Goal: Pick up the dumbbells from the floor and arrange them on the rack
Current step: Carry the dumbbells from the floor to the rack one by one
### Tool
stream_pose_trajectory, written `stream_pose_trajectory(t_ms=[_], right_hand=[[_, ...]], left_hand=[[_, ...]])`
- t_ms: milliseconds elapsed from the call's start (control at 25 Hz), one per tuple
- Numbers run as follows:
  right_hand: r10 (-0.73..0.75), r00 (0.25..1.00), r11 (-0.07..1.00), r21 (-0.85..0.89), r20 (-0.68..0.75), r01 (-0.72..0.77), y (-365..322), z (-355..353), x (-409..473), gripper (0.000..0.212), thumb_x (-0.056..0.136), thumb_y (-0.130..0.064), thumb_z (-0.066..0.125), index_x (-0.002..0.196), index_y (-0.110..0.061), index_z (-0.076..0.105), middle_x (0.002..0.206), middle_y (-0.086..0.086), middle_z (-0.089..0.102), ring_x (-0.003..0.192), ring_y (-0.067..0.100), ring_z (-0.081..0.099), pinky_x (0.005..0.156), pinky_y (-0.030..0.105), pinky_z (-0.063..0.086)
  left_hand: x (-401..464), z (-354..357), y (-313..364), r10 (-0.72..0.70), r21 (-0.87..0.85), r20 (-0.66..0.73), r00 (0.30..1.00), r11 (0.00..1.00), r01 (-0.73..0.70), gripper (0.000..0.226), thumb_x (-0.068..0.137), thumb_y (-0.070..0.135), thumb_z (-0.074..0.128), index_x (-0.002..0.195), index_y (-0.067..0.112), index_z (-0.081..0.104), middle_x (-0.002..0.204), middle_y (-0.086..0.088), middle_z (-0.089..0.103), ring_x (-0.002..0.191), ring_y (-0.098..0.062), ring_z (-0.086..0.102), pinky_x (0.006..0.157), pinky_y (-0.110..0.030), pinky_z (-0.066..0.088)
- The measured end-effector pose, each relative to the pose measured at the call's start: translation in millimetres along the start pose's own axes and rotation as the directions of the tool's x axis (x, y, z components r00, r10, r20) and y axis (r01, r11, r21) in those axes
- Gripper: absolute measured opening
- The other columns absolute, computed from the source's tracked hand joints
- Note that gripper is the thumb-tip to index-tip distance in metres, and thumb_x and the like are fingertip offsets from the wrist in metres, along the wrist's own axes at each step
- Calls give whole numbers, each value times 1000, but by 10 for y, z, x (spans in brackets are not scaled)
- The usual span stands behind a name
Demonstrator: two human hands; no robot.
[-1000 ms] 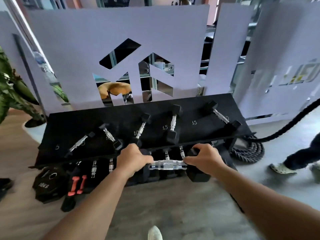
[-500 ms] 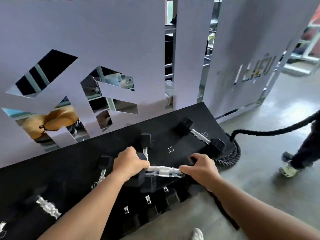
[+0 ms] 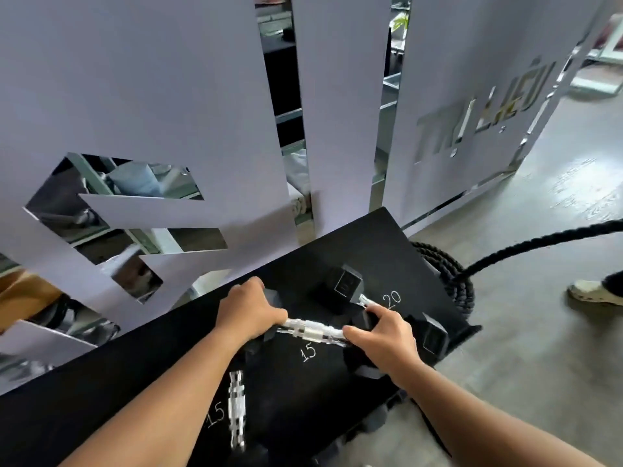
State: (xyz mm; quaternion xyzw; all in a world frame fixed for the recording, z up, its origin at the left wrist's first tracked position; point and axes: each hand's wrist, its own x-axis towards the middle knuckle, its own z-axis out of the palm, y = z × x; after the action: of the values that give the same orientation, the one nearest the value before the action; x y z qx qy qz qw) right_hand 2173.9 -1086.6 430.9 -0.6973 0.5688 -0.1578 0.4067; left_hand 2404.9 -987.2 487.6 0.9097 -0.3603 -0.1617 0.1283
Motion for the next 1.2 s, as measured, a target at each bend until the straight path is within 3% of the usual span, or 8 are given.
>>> stream_pose_trajectory(t_ms=[120,200,360,560,680,800,960,1200], right_hand=[[80,996,996,41,25,-81,90,175,142,42,57,-60,73,79,-27,64,68,-13,62,68,7,60,58,29,44],[148,989,988,49,21,-148,153,306,213,47,58,-62,74,95,-34,68,81,-17,65,78,6,62,60,25,43],[250,968,968,23,26,-251,270,535,327,55,56,-64,75,100,-33,69,90,-16,71,82,5,66,67,28,52],[348,935,937,-43,73,-346,408,719,404,45,55,-60,82,86,-29,70,73,-15,73,67,0,69,63,31,60],[344,923,914,-289,173,-286,427,671,488,51,66,-57,80,87,-14,63,75,-7,72,74,12,69,64,31,57],[244,947,865,-489,211,-114,394,571,578,41,81,-52,69,92,-13,68,79,-2,68,86,25,69,60,30,47],[96,971,854,-519,221,33,372,544,536,49,88,-50,62,122,-16,71,119,5,70,114,27,64,82,32,49],[38,974,859,-505,224,82,268,471,427,51,91,-52,63,126,-16,70,123,5,69,116,26,63,89,31,48]], left_hand=[[406,184,-5,48,53,62,997,997,-51,78,53,53,73,123,21,59,111,-6,64,94,-27,62,72,-32,44],[643,317,-24,83,86,118,990,992,-93,79,55,52,72,127,21,57,115,-7,63,99,-28,62,74,-32,42],[939,573,-100,95,117,234,967,985,-125,77,61,49,74,129,20,55,117,-8,61,98,-28,59,73,-32,40],[1077,794,-178,114,181,286,952,969,-170,75,64,51,74,129,19,54,120,-11,61,102,-32,62,72,-33,45],[991,865,-138,144,230,254,956,952,-204,73,67,54,73,129,21,53,120,-12,58,104,-37,63,68,-34,46],[886,900,-110,199,215,247,949,943,-253,77,74,61,72,135,21,48,122,-10,56,106,-37,63,68,-34,46],[816,866,-130,302,153,274,913,924,-351,79,80,73,62,138,21,48,124,-6,60,109,-30,64,73,-32,49],[866,632,-185,323,183,244,914,911,-370,76,84,78,51,131,18,55,124,-5,64,110,-31,65,75,-37,53]])
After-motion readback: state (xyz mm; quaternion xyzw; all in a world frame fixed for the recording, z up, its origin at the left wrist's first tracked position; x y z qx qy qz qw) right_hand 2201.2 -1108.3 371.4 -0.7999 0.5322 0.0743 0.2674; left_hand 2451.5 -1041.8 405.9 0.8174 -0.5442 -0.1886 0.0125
